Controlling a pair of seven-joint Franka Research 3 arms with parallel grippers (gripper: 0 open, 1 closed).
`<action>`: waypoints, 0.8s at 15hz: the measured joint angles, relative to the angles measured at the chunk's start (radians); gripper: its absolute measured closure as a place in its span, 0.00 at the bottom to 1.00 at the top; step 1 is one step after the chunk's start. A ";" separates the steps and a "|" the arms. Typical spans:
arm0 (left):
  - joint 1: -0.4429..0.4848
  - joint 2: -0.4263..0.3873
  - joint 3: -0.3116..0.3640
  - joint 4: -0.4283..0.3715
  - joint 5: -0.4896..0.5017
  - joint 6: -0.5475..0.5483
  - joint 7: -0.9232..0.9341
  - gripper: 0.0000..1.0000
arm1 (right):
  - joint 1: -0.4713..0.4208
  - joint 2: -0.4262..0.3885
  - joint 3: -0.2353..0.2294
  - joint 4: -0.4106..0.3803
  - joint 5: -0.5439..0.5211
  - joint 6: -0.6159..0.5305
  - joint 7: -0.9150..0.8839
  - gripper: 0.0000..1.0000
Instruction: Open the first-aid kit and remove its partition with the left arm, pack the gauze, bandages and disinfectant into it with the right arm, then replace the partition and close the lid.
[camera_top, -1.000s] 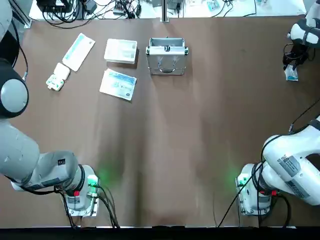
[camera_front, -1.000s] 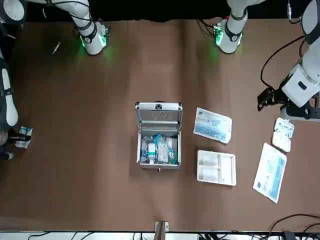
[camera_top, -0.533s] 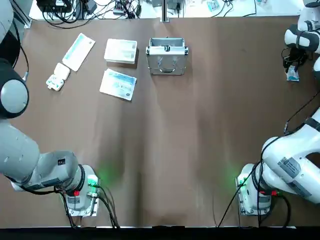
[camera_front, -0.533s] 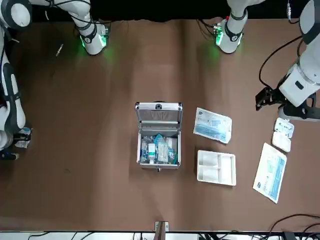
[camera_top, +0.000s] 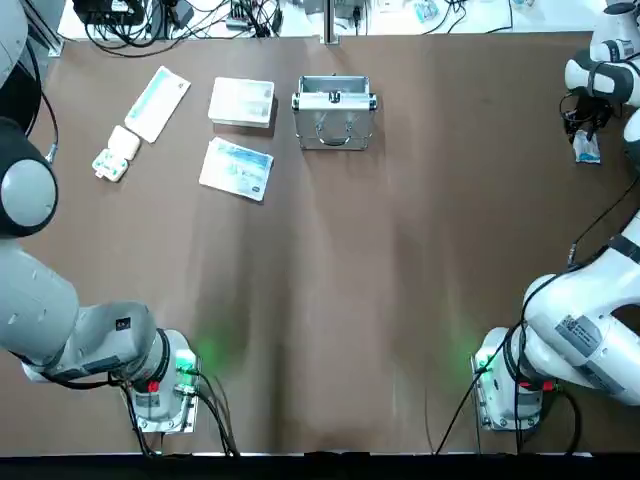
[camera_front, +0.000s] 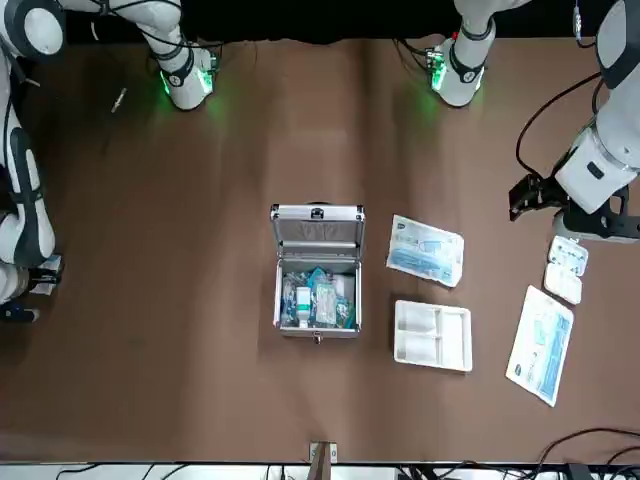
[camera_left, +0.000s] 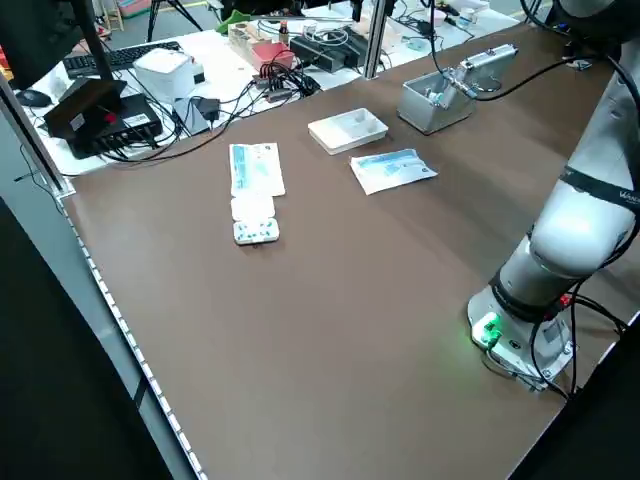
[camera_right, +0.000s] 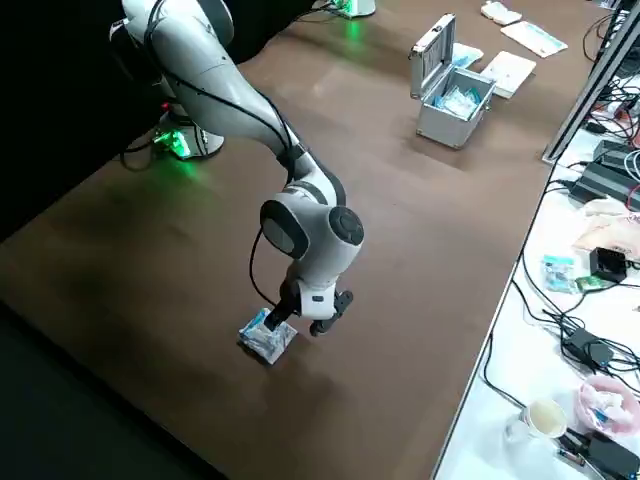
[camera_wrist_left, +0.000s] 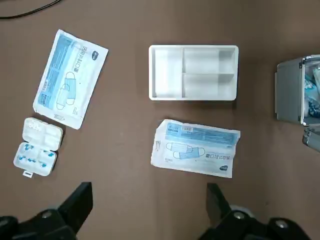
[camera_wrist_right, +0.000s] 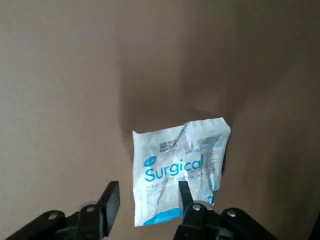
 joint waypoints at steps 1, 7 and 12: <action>0.000 0.000 0.000 0.000 0.000 0.000 0.000 0.00 | 0.002 0.000 -0.001 0.000 0.000 0.000 0.003 0.44; 0.000 0.000 -0.002 -0.002 0.000 0.000 0.000 0.00 | 0.002 0.000 -0.005 -0.006 -0.038 -0.002 0.004 0.44; 0.000 0.000 -0.004 -0.002 0.000 0.000 -0.001 0.00 | 0.005 0.000 -0.005 -0.016 -0.058 -0.003 0.022 0.44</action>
